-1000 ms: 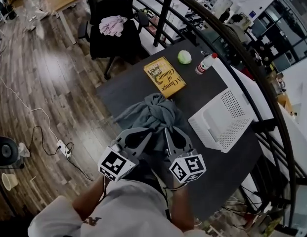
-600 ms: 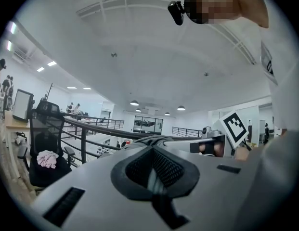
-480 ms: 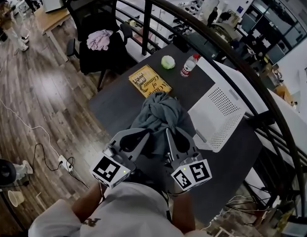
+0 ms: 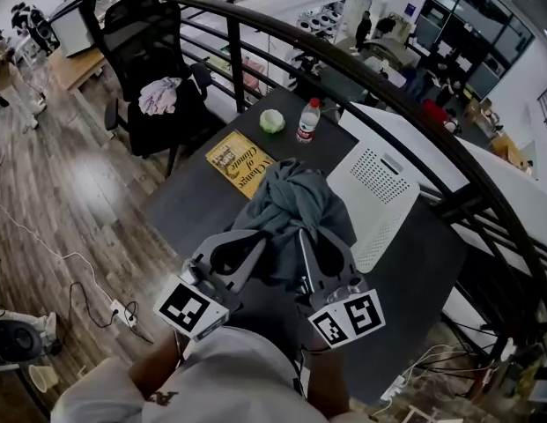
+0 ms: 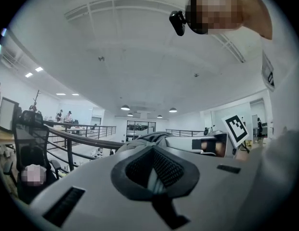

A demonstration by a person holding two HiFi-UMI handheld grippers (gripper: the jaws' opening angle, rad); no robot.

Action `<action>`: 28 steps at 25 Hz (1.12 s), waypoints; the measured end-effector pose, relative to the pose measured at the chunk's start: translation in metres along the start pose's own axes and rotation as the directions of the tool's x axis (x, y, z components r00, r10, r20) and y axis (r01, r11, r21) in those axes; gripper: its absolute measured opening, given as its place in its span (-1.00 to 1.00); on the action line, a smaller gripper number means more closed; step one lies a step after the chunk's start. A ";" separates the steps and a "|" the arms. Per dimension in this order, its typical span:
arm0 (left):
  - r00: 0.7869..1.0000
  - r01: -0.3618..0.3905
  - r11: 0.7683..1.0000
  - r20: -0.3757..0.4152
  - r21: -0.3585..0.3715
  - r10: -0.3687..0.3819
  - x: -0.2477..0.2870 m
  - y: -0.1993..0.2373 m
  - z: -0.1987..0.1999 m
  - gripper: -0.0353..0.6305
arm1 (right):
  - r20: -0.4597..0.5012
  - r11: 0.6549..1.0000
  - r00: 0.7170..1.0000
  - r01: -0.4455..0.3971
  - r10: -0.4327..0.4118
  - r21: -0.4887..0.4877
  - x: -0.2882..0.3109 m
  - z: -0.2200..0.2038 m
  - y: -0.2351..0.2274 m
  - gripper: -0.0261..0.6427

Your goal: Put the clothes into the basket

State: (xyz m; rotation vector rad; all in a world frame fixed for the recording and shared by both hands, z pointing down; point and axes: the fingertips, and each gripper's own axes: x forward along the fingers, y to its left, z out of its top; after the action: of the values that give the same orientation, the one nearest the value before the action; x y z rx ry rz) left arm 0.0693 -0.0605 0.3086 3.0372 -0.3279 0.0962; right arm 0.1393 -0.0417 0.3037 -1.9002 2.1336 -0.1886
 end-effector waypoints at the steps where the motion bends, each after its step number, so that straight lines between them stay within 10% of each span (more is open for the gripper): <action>1: 1.000 0.013 1.000 -0.003 0.008 -0.013 0.005 -0.004 0.001 -0.88 | 0.014 1.000 1.000 0.011 -0.011 0.000 -0.004 0.005 -0.005 -0.77; 14: 0.973 0.232 0.972 -0.014 0.029 -0.232 0.076 -0.056 0.011 -0.88 | 0.098 0.973 0.969 0.231 -0.228 -0.016 -0.057 0.044 -0.071 -0.77; 28: 0.881 0.463 0.885 -0.087 -0.051 -0.466 0.138 -0.065 -0.036 -0.88 | 0.039 0.852 0.853 0.522 -0.520 -0.042 -0.083 0.020 -0.140 -0.77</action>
State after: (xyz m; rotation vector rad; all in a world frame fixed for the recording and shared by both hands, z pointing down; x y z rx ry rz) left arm 0.2159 -0.0234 0.3495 2.9705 0.4080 0.2013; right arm 0.2863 0.0240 0.3334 -2.4602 1.5648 -0.2149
